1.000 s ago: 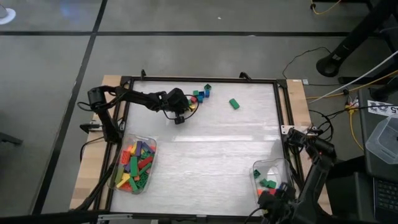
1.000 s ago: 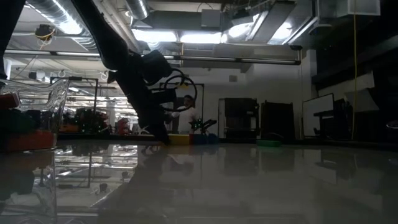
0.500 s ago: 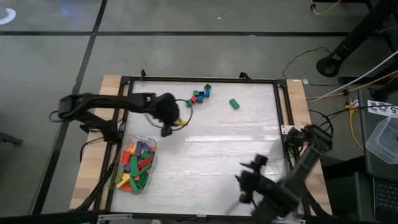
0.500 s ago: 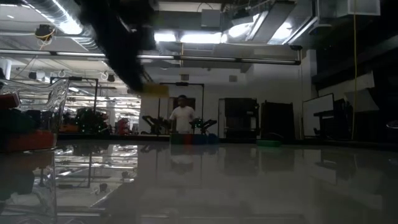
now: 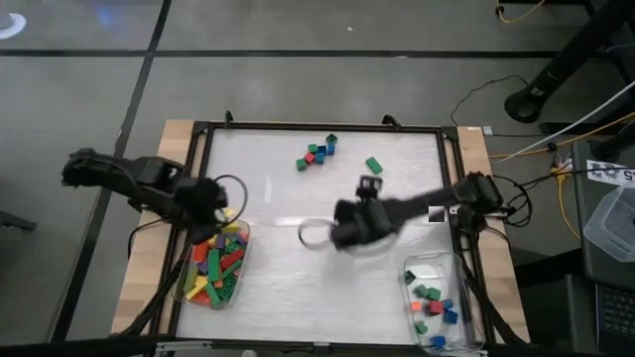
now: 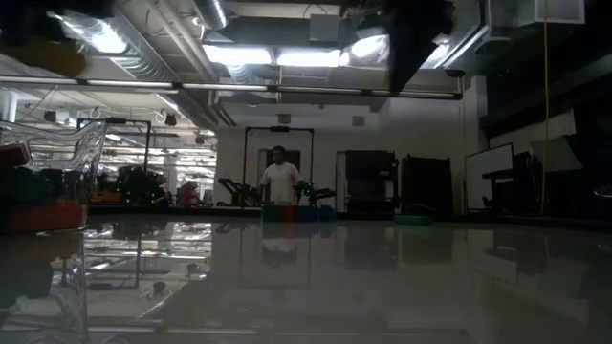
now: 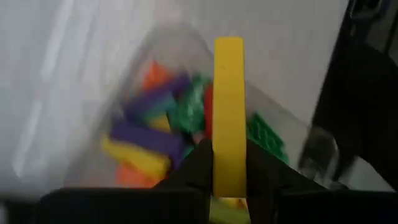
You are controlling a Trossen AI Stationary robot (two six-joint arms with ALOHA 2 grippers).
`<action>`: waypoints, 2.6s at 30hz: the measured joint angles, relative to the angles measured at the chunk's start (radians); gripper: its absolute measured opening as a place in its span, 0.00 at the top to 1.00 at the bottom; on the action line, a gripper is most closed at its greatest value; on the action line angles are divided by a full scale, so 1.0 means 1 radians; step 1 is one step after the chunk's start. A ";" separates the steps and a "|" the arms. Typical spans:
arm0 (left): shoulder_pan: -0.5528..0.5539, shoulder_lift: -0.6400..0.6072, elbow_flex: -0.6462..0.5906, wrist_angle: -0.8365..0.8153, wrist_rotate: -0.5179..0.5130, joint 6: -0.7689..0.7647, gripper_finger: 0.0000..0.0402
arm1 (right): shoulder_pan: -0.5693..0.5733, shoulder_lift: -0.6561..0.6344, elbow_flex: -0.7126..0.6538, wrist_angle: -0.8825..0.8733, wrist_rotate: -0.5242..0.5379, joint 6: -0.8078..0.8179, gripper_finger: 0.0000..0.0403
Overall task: Sort blocks by size
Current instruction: Put the large yellow wooden block into the left transparent bin, then put the large green wooden block into the left transparent bin
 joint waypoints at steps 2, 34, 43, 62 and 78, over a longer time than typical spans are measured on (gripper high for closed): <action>-0.061 -0.026 0.000 -0.034 0.006 -0.097 0.87 | -0.078 0.000 -0.026 0.086 -0.052 -0.095 0.41; -0.296 -0.001 -0.192 -0.017 -0.013 -0.375 0.85 | -0.803 0.000 -0.451 0.541 -0.491 -0.014 0.41; -0.295 0.018 -0.196 -0.015 -0.070 -0.442 0.85 | -0.808 0.046 -0.457 0.560 -0.510 -0.011 0.41; -0.296 0.128 -0.196 -0.015 -0.070 -0.430 0.71 | -0.835 0.086 -0.455 0.584 -0.652 -0.014 0.56; -0.295 0.138 -0.195 0.229 -0.055 -0.361 0.53 | -0.719 0.102 -0.429 0.652 -0.819 -0.022 0.65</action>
